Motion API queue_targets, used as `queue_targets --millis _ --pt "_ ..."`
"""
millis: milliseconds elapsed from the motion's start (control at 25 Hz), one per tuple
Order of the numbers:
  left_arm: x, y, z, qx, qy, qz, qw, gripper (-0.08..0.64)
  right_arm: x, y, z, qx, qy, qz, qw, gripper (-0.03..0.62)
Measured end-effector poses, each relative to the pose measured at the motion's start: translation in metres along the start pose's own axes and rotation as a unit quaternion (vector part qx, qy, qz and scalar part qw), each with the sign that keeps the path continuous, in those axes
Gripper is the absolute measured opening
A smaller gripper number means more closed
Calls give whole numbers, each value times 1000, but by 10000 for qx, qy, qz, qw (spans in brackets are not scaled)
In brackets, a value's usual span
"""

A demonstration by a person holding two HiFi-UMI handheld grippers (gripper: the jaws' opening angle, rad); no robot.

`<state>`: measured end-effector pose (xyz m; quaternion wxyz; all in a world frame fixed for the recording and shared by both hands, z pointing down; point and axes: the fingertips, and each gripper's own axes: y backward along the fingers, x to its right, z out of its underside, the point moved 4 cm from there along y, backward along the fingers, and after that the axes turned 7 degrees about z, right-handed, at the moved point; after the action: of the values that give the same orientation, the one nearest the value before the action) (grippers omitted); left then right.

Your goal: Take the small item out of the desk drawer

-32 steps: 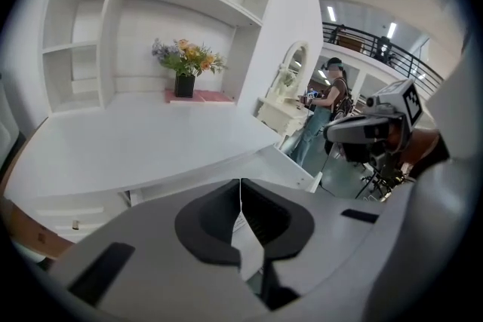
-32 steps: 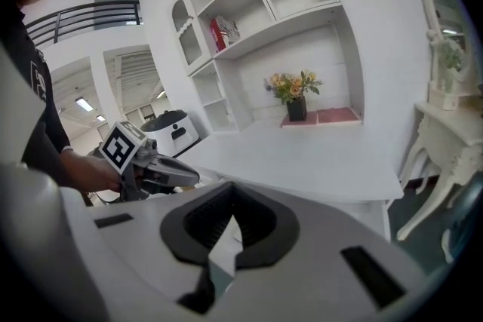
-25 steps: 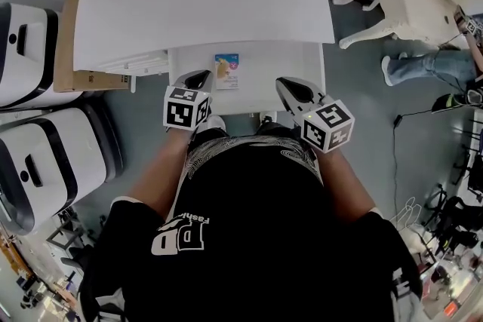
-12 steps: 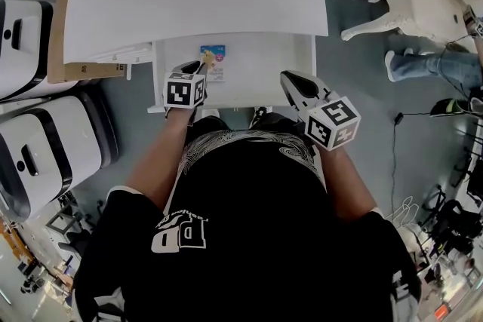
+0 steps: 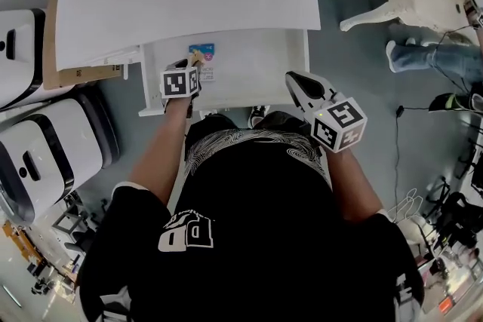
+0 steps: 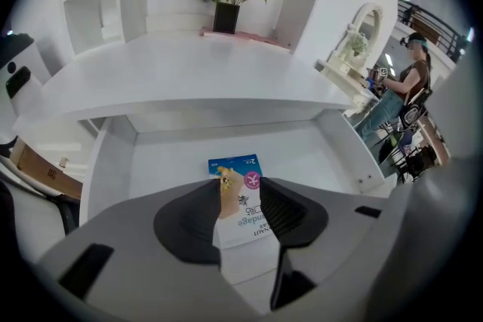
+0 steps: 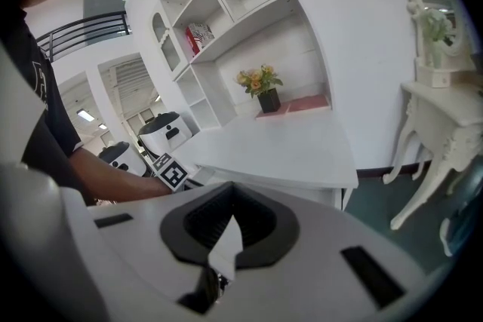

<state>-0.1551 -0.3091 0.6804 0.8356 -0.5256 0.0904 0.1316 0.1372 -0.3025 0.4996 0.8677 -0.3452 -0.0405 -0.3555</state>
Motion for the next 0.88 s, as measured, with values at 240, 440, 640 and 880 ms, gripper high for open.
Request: queue_targets --millis 240,440,640,880 --pt "-5 -27 2 -179 629 26 9979 249 17 7 0 -40 -2 87 10000 9" --pt "-8 -49 1 -475 854 -28 9952 316 27 7 1 -97 -39 157 9998 9" --pt "-5 -66 2 -776 554 -213 9952 359 35 8 1 -129 -65 193 9997 9" --pt "-10 -74 -2 -1008 307 -715 9919 403 46 11 2 -166 -126 276 9994 9"
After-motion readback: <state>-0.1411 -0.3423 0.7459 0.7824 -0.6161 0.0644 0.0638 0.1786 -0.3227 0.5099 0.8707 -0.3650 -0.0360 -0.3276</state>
